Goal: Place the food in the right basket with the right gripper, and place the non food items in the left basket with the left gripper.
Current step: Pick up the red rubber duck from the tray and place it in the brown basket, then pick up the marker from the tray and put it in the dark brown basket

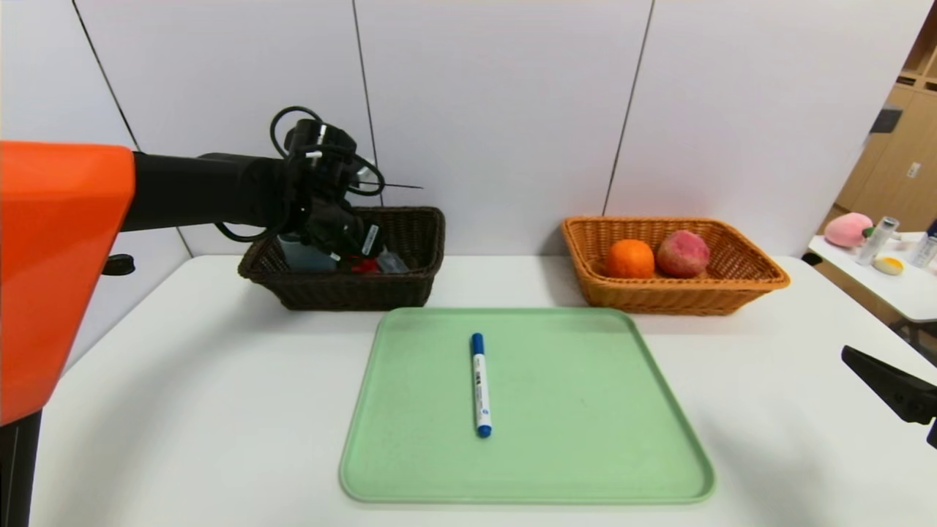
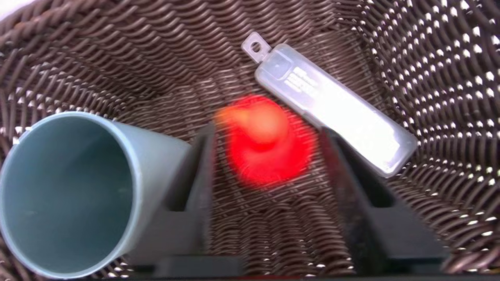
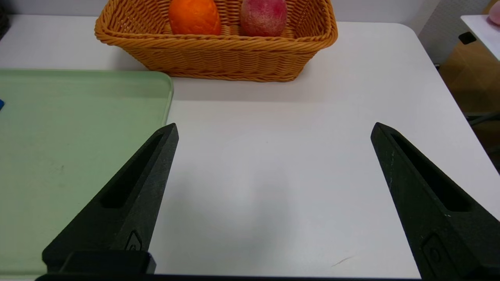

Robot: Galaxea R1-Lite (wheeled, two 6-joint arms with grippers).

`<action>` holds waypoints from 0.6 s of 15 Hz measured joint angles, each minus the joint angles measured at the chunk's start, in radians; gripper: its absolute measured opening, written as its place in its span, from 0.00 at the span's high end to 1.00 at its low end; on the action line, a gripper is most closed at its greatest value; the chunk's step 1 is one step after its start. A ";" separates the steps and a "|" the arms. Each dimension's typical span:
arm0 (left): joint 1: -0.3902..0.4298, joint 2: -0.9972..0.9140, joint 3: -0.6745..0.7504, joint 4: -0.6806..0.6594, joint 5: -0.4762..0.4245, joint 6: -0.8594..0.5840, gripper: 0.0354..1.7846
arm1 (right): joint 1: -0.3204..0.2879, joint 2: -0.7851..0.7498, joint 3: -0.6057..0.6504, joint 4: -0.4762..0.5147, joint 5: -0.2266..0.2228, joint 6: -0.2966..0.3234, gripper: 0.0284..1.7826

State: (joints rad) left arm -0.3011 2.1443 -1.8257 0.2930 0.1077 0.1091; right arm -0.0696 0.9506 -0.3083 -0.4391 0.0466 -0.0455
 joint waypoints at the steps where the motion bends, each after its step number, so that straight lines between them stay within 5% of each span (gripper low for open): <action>1: 0.001 0.000 0.000 -0.008 0.000 -0.001 0.38 | 0.000 0.000 0.000 0.000 0.000 0.000 0.05; 9: -0.042 -0.096 0.013 -0.066 -0.001 -0.101 0.16 | 0.000 -0.007 0.007 0.000 -0.001 0.001 0.05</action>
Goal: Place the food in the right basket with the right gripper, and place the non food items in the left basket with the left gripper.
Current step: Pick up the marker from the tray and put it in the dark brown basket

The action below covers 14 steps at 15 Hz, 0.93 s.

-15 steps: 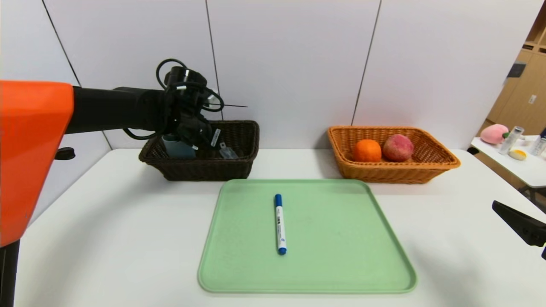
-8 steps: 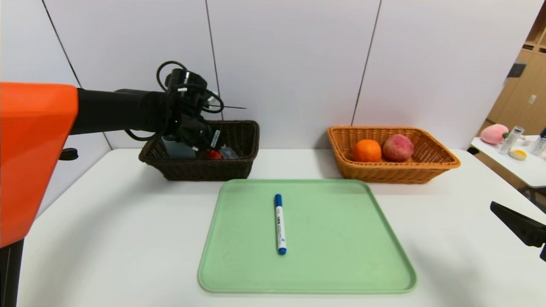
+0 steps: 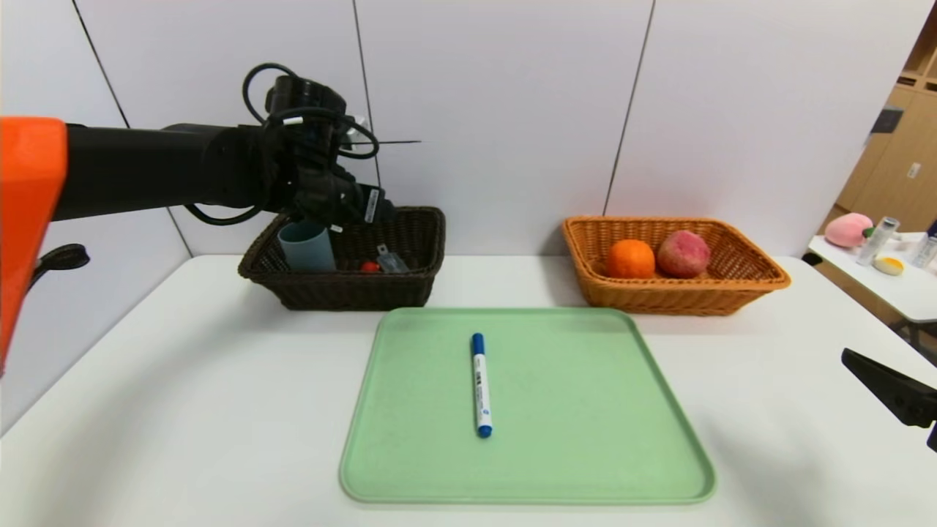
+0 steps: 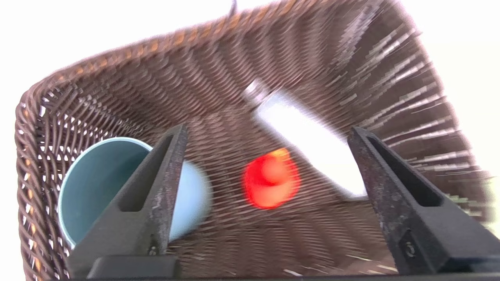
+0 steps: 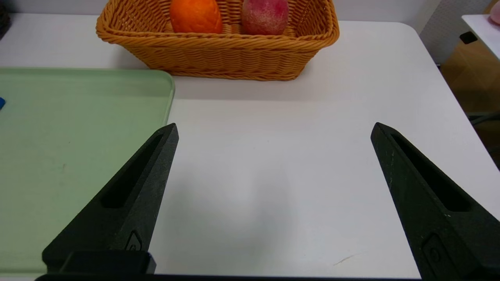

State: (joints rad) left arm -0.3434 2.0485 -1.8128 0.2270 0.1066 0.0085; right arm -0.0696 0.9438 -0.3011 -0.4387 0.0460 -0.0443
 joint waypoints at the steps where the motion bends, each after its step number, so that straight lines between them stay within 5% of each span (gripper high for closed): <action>1: -0.026 -0.036 0.044 -0.043 0.003 -0.050 0.15 | -0.001 -0.001 0.004 0.000 0.000 0.000 0.05; 5: -0.143 -0.182 0.408 -0.337 0.063 -0.113 0.11 | 0.000 -0.014 0.010 0.000 0.000 0.000 0.05; 11: -0.429 -0.264 0.936 -1.067 0.353 -0.130 0.07 | 0.000 -0.047 0.023 0.011 0.000 -0.004 0.05; 14: -0.512 -0.263 1.028 -1.145 0.444 -0.167 0.07 | 0.000 -0.056 0.027 0.013 0.000 -0.005 0.05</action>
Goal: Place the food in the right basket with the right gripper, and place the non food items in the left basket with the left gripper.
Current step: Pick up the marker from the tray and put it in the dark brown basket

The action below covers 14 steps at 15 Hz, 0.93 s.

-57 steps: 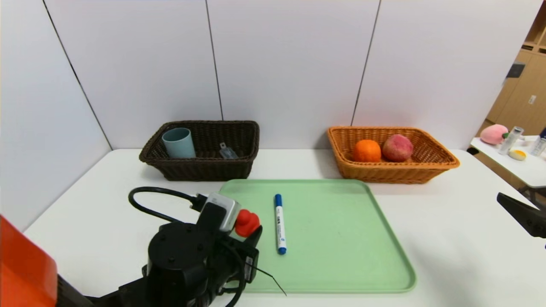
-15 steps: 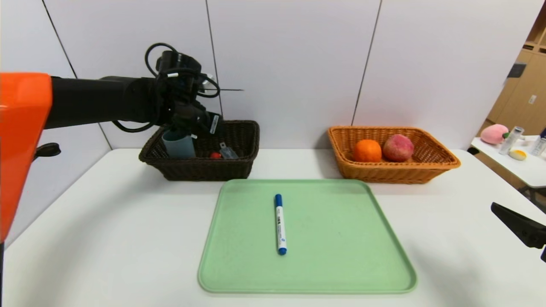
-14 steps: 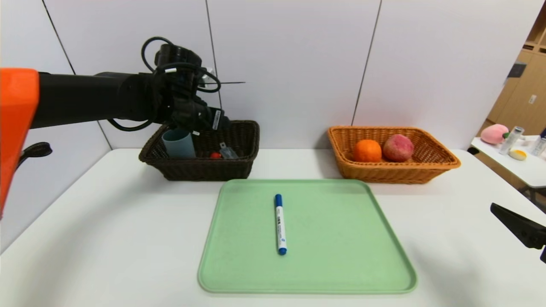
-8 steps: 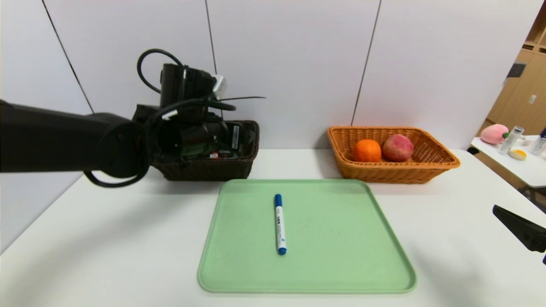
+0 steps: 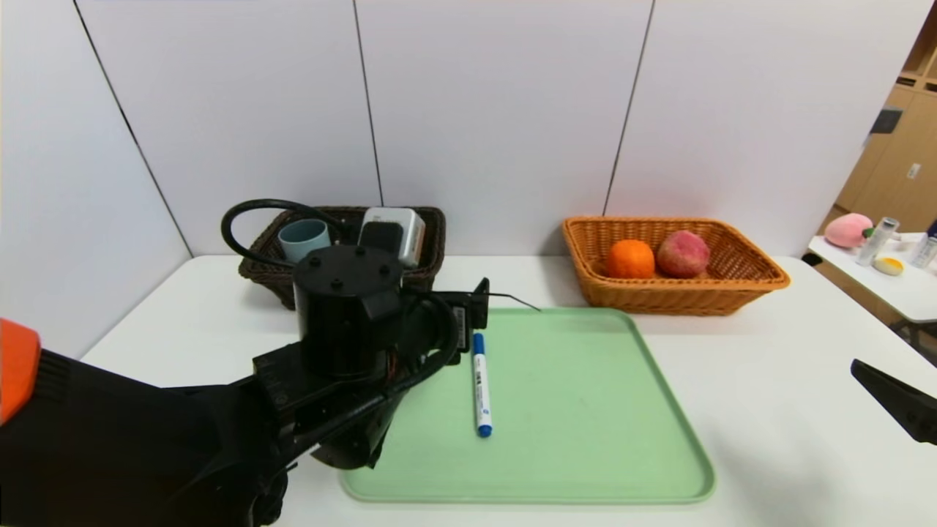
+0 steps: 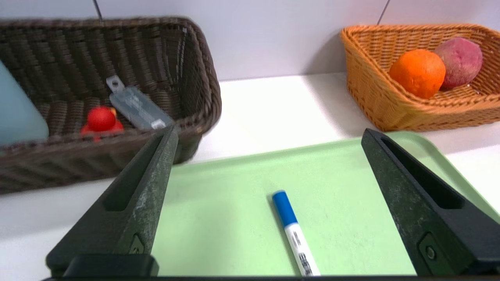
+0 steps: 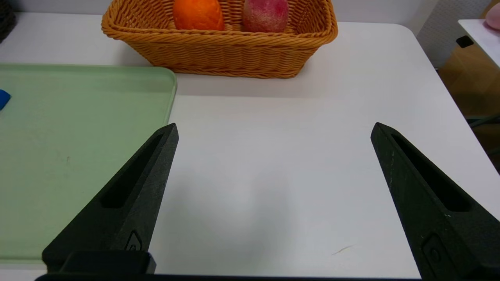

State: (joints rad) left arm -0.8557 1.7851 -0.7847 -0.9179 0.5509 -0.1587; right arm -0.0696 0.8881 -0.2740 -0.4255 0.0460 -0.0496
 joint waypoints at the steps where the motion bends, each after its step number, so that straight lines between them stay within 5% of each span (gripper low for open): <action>1: -0.010 -0.004 0.002 0.029 0.003 0.004 0.06 | 0.000 -0.002 0.001 0.000 0.000 0.000 0.05; 6: -0.018 -0.063 -0.139 0.474 -0.002 -0.008 0.06 | 0.000 -0.013 0.038 -0.009 0.000 0.003 0.05; 14: -0.017 0.070 -0.911 1.570 -0.199 -0.335 0.06 | 0.000 -0.089 0.101 -0.003 0.002 0.001 0.05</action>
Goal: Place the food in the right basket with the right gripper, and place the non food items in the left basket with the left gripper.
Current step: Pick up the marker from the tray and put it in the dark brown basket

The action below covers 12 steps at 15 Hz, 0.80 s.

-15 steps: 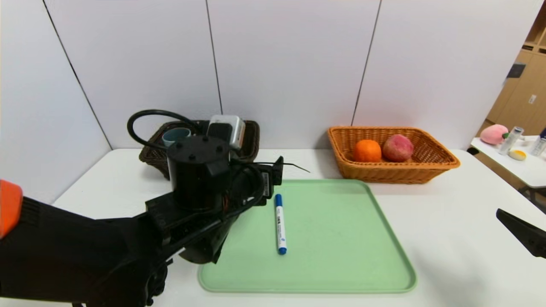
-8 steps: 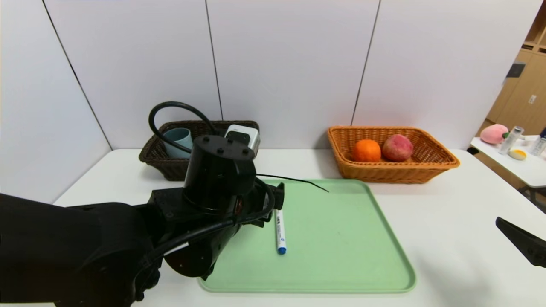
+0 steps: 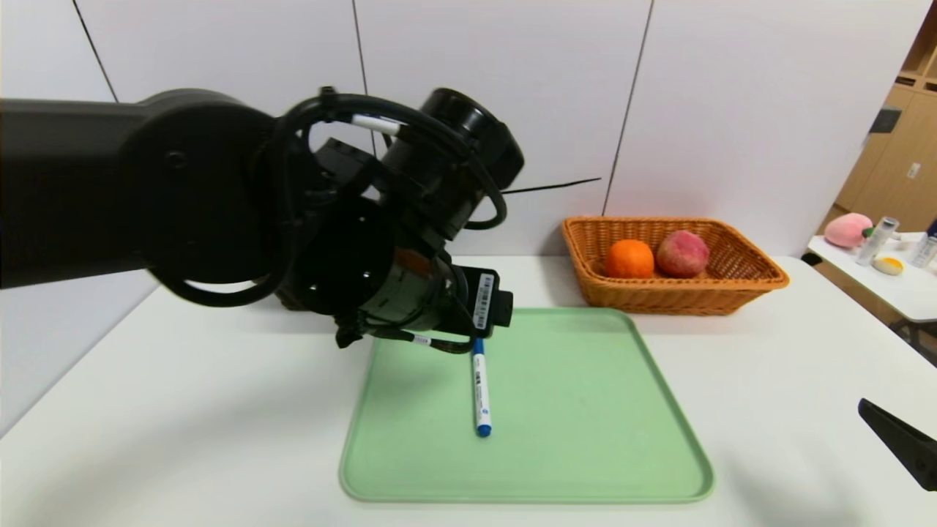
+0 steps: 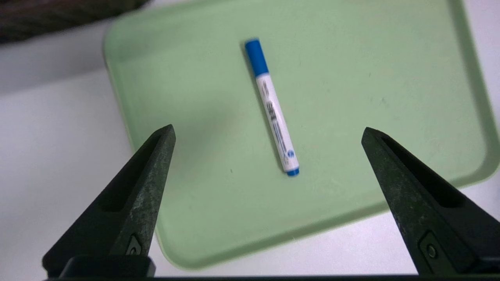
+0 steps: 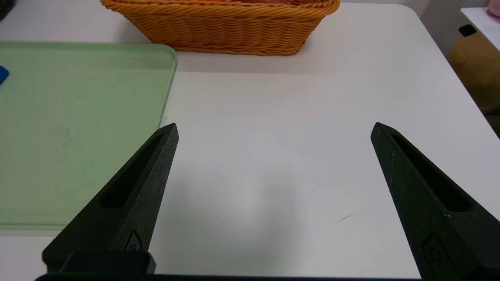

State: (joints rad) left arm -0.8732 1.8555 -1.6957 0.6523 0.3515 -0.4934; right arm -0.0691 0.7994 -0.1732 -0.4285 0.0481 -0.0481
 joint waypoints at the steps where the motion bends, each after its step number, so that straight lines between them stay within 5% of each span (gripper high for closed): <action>1: 0.001 0.036 -0.043 0.081 -0.020 -0.042 0.06 | 0.000 -0.009 -0.002 -0.001 0.000 -0.001 0.05; 12: 0.012 0.281 -0.180 0.162 -0.041 -0.119 0.06 | 0.001 -0.037 0.004 -0.003 0.071 0.000 0.05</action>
State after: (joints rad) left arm -0.8611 2.1368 -1.8762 0.8145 0.3102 -0.6128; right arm -0.0677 0.7626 -0.1694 -0.4315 0.1187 -0.0485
